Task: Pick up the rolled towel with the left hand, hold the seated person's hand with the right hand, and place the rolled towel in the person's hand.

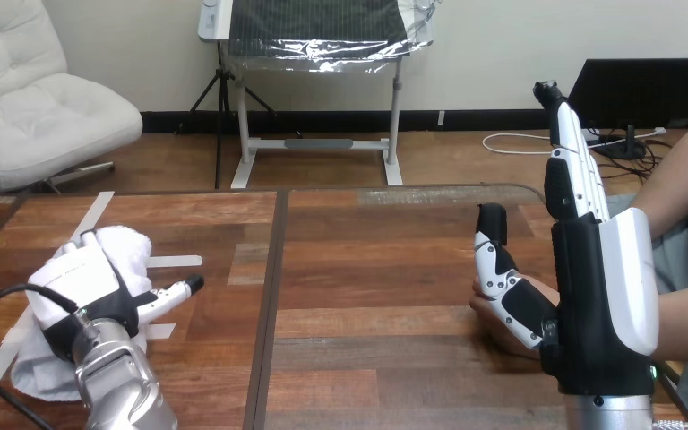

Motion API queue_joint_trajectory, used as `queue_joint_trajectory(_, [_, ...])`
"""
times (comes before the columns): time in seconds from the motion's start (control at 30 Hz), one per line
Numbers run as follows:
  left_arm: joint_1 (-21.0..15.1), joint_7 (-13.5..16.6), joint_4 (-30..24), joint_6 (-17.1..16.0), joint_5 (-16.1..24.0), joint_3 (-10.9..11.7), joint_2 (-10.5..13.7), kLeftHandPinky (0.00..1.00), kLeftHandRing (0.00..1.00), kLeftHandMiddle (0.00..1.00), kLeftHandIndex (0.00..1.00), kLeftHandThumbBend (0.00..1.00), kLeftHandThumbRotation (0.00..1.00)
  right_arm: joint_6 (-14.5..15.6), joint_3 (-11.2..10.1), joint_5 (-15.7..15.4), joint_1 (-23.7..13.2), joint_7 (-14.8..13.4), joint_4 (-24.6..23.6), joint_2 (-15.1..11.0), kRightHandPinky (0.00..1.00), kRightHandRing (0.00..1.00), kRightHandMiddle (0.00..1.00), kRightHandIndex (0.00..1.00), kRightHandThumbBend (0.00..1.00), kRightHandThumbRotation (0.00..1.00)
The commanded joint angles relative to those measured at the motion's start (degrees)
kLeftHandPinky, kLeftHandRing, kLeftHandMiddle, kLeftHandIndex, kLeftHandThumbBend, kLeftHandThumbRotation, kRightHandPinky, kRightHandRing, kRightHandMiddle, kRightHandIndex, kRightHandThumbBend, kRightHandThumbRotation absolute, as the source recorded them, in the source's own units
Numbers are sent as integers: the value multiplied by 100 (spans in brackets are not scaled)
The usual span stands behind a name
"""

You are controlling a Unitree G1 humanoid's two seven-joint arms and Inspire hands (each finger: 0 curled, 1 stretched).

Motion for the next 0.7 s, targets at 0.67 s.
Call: queue_joint_trajectory(0.67, [-466,-154,1068,330,-306,-437,221,92,94,97,97,91,71,28,-78,-100,-248,60,-389,-17,100,100,100,95,7,0])
